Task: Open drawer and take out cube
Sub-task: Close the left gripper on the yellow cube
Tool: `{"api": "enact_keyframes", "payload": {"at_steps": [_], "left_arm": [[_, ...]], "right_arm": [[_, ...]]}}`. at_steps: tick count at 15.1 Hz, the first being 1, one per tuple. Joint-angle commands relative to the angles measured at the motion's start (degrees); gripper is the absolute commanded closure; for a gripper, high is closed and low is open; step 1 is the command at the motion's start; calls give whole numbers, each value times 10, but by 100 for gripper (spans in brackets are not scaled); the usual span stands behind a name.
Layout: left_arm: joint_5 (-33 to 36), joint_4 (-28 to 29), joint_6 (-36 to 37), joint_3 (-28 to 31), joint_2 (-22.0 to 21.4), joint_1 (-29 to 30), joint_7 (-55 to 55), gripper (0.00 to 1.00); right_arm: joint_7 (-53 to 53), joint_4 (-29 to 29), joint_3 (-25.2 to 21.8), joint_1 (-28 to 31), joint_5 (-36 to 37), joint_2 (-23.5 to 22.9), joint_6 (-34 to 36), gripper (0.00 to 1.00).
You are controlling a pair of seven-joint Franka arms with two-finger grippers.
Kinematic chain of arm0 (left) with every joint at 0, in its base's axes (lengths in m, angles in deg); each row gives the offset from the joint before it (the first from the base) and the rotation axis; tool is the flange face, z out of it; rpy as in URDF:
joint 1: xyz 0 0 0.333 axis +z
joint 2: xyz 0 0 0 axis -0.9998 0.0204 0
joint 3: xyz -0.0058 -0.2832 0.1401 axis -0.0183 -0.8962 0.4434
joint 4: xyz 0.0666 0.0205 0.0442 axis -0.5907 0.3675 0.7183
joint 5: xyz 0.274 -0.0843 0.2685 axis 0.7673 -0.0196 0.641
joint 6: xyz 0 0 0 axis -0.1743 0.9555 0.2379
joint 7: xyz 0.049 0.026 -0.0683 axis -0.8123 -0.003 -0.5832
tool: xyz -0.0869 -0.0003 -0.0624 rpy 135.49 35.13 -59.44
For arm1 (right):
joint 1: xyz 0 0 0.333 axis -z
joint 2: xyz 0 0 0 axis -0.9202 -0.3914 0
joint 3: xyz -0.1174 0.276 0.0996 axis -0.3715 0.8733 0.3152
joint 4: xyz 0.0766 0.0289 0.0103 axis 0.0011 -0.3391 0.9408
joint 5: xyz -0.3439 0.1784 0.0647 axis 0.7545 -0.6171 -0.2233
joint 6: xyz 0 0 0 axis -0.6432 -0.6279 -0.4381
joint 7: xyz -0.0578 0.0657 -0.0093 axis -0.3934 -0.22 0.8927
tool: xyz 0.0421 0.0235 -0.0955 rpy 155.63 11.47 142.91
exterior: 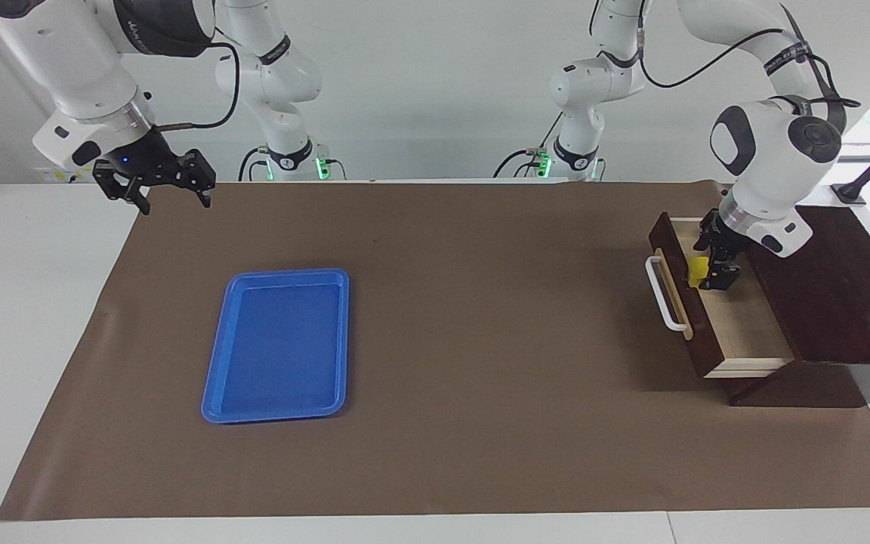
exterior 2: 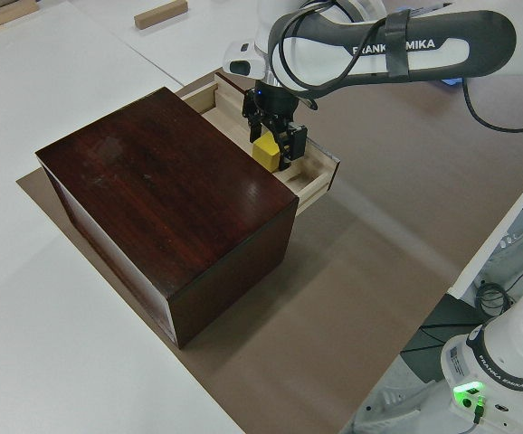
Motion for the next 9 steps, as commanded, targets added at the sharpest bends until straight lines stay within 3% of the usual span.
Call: {"api": "enact_keyframes", "payload": {"at_steps": [1,4,9], "left_arm": [[-10,12,-19,-1,-13,5,-11,100],[-10,-45,-5,0,14,5,-16,100],[-18,-167,86,-1,37,-6,-18,100]], "right_arm": [[-8,-7,10,9,9,7,-1,0],[-8,-7,10,10,9,7,-1,0],[-8,-7,10,10,9,7,-1,0]]}}
